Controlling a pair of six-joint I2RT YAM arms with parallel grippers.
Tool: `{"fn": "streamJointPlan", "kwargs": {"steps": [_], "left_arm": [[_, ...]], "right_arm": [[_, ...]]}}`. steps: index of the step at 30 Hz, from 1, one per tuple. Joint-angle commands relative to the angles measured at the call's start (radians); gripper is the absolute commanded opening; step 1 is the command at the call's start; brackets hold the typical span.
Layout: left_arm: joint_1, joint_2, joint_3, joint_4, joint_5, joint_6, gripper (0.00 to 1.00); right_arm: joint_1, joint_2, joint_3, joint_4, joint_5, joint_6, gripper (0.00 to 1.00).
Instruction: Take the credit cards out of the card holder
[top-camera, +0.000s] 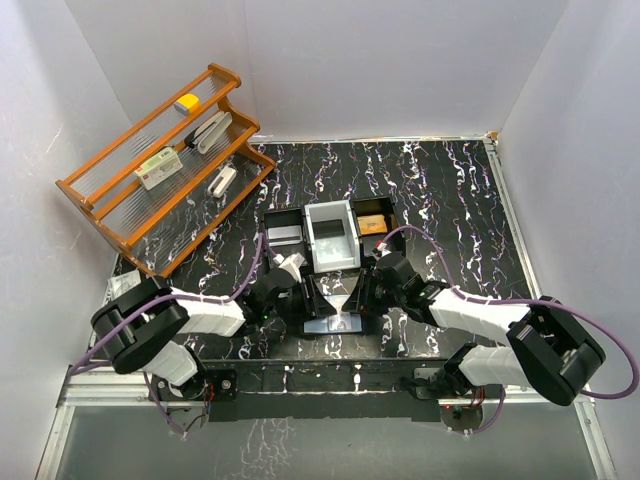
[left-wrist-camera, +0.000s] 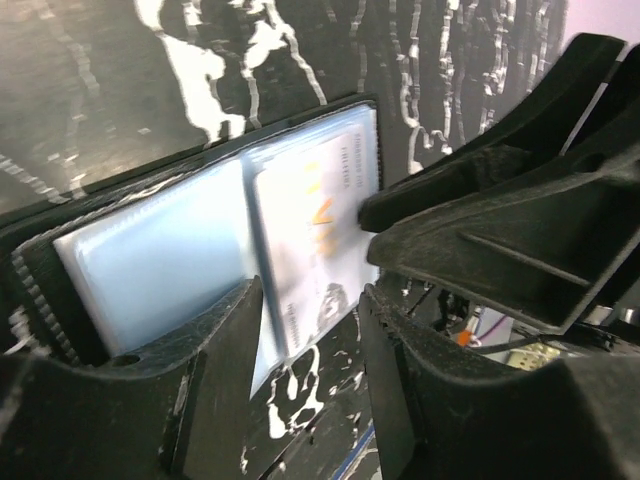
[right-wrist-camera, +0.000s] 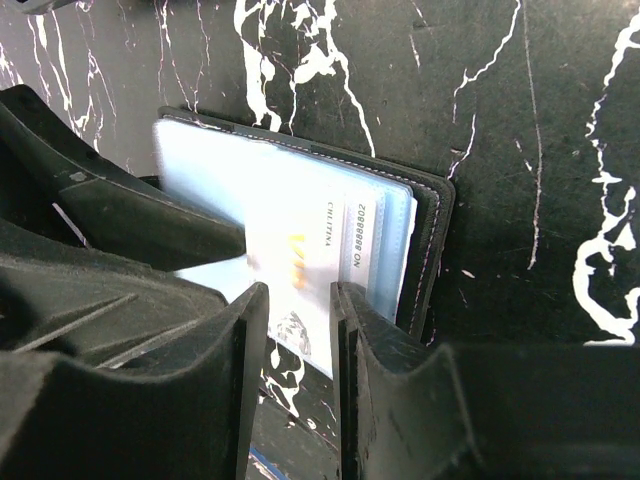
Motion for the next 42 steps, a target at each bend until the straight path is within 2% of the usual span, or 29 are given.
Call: {"fn": "streamJointPlan", "kwargs": {"steps": [1, 4, 7, 12, 19, 23, 28, 32, 34, 42], "left_arm": [[-0.006, -0.075, -0.011, -0.207, -0.1, 0.054, 0.44], [-0.005, -0.084, -0.017, -0.216, -0.106, 0.055, 0.45], [-0.005, -0.047, -0.026, -0.149, -0.074, 0.052, 0.45], [-0.006, 0.001, -0.02, -0.062, -0.022, 0.039, 0.39], [-0.005, 0.023, -0.01, -0.067, -0.032, 0.021, 0.28], [-0.005, 0.046, -0.023, -0.001, -0.005, 0.005, 0.21], [-0.005, 0.066, -0.041, 0.098, 0.034, -0.017, 0.17], [-0.004, 0.055, -0.044, 0.087, 0.017, -0.023, 0.09], [-0.005, 0.039, -0.055, 0.079, 0.0, -0.031, 0.0], [-0.005, -0.023, -0.077, 0.025, -0.027, -0.018, 0.0]], "right_arm": [[0.001, 0.033, -0.039, -0.09, 0.063, -0.028, 0.31], [0.001, 0.038, -0.039, -0.089, 0.057, -0.027, 0.31], [0.001, 0.038, -0.043, -0.085, 0.058, -0.026, 0.31], [0.001, 0.035, -0.048, -0.087, 0.054, -0.026, 0.31], [0.001, 0.03, -0.066, -0.077, 0.052, -0.017, 0.31], [0.002, 0.034, -0.071, -0.066, 0.053, -0.014, 0.31], [0.001, 0.04, -0.071, -0.055, 0.037, -0.013, 0.31], [0.002, 0.039, -0.071, -0.058, 0.038, -0.014, 0.31], [0.002, 0.037, -0.071, -0.064, 0.042, -0.015, 0.31], [0.001, 0.031, -0.071, -0.092, 0.075, -0.025, 0.31]]}}
